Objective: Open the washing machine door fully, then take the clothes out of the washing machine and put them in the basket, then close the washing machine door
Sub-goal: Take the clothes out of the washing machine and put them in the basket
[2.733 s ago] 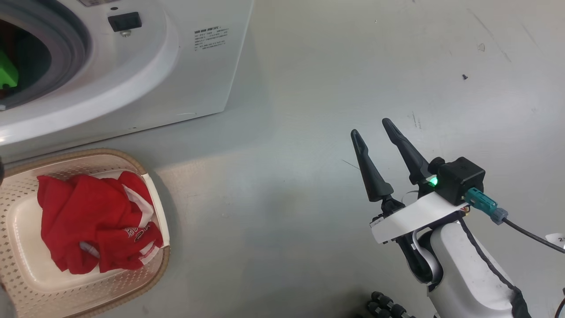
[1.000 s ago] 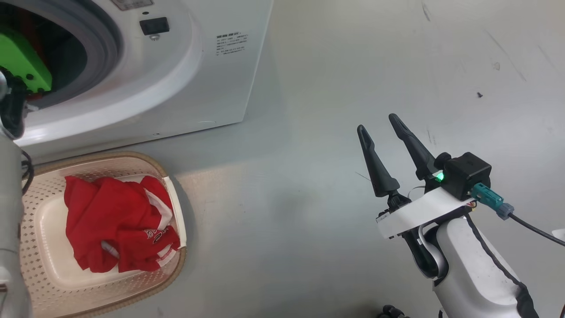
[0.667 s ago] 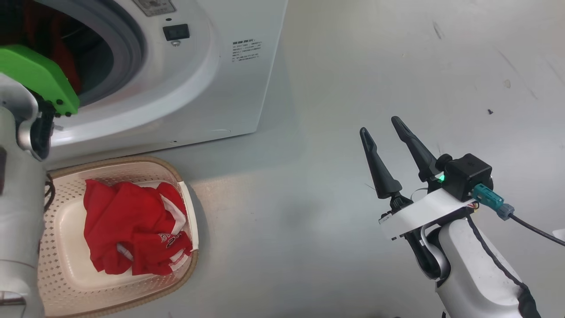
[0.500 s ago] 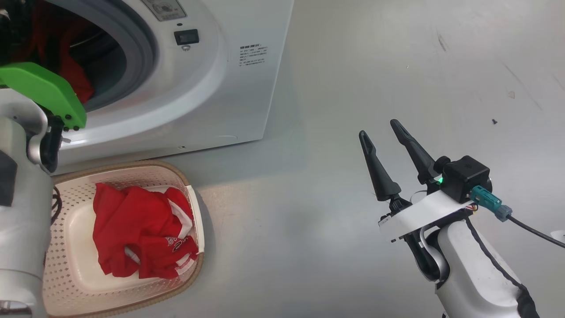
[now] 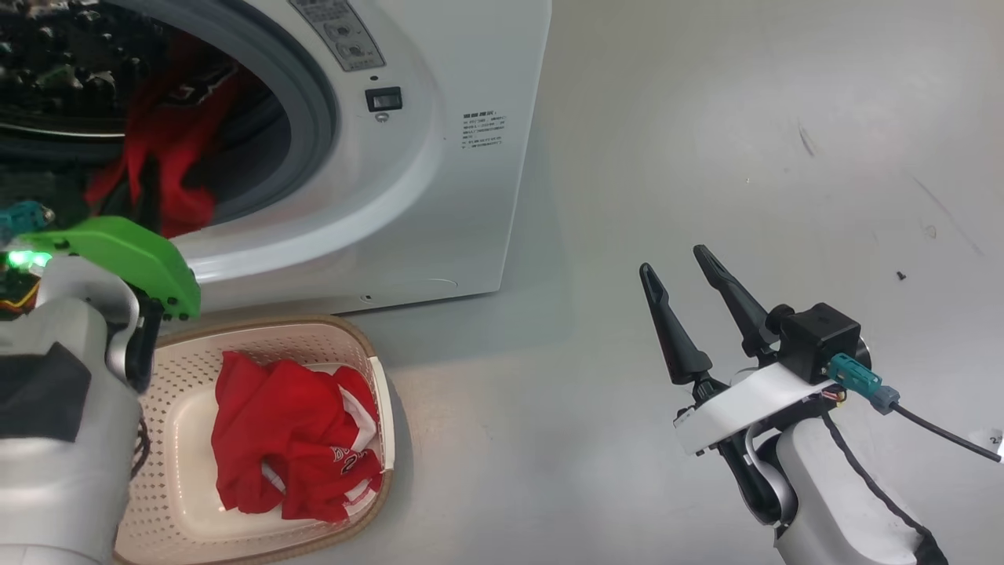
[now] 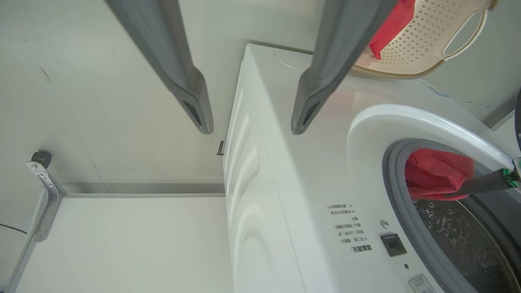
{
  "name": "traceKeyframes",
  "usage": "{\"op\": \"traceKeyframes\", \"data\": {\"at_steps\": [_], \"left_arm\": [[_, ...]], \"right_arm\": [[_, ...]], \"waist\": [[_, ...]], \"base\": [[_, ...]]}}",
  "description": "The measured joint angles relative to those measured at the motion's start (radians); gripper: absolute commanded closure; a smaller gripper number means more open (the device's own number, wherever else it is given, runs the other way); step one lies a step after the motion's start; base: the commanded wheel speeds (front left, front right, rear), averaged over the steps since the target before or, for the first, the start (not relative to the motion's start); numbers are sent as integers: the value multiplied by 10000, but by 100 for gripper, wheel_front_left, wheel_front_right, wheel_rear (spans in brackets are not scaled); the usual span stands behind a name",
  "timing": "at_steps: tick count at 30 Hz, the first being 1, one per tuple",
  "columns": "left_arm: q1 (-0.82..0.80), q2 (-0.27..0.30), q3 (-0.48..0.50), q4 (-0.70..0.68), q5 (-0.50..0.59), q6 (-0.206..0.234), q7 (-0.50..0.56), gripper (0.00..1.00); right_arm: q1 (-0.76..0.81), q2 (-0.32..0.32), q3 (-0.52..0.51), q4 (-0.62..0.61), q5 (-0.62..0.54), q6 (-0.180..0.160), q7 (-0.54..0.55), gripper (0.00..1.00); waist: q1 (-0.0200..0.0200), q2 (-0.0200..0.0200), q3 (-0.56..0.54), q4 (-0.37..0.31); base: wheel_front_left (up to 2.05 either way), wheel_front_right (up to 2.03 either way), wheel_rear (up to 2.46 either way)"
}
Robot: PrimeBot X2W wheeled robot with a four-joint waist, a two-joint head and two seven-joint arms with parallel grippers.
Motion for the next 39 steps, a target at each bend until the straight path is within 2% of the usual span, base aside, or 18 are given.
{"op": "traceKeyframes", "data": {"at_steps": [9, 21, 26, 31, 39], "left_arm": [[1184, 8, -276, -270, -96, 0, -901, 100], [2400, 102, -556, -1108, 125, -2, -1308, 100], [2530, 157, -543, -1994, 456, -10, -1338, 100], [2671, 274, -121, -3814, 945, 65, -1337, 100], [3154, 238, 347, -5879, 1358, 151, -1338, 100]], "right_arm": [[363, 12, 19, 159, 36, 0, 0, 0], [791, 33, 15, 303, 79, 0, 0, 0], [955, 38, 48, 316, 79, 0, 0, 0], [1028, 88, 100, 311, 81, 0, 0, 0], [1034, 92, 42, 295, 86, 0, 0, 0]], "waist": [[0, 0, -723, 305], [0, 0, -1584, 580], [0, 0, -1871, 679], [-1, 0, -2045, 772], [0, 0, -2180, 856]], "base": [[0, 0, 0], [0, 0, 0], [0, 0, 0], [0, 0, 0], [0, 0, 0]]}}
